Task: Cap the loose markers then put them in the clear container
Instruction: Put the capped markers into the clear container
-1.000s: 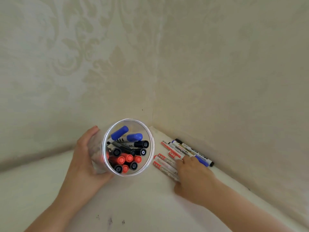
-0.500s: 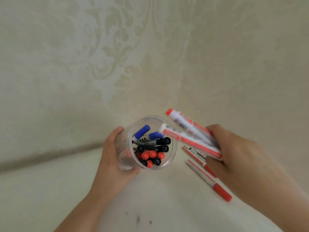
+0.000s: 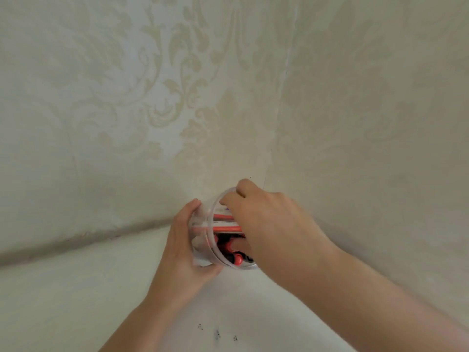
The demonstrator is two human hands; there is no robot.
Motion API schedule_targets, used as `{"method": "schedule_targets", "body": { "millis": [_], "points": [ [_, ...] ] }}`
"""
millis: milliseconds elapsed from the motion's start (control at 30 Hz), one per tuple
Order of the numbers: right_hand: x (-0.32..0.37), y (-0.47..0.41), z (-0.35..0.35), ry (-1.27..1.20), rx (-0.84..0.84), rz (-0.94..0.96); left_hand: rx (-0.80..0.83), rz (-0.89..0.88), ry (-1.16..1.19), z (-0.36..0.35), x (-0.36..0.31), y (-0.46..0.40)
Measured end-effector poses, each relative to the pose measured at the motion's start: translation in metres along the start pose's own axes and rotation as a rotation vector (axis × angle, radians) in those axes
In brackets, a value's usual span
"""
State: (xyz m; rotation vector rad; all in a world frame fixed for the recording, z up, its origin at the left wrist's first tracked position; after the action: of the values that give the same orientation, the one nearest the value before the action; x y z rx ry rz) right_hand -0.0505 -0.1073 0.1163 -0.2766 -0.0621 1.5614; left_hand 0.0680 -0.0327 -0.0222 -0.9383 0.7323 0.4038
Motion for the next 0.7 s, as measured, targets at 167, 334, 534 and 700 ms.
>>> {"method": "schedule_targets", "body": {
  "millis": [167,334,534,700],
  "points": [
    [-0.012,-0.003,-0.014,-0.72,-0.346,-0.069,-0.034,-0.007,-0.052,0.0,-0.003,0.001],
    [0.007,-0.017,-0.028,-1.1,-0.409,-0.226,-0.034,0.02,-0.022,-0.001,-0.004,0.001],
    [-0.007,-0.002,-0.018,-1.161,-0.093,-0.045,-0.059,0.058,0.079,0.005,0.0,-0.001],
    [-0.006,0.005,-0.034,-0.782,-0.226,0.061,-0.018,0.023,0.034,0.002,-0.004,0.0]
  ]
}}
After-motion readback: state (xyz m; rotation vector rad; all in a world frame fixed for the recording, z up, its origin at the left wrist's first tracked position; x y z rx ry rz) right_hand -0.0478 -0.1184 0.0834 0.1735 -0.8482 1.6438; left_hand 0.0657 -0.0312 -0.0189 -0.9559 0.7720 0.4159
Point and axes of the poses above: each hand's wrist, its own y-axis away from the middle knuckle, its own z-axis out of the back of the hand, x = y × z, the point moved 2 cm from there along -y, towards the middle knuckle, and after that the axes turned 9 degrees about x, right-handed, at the moved point
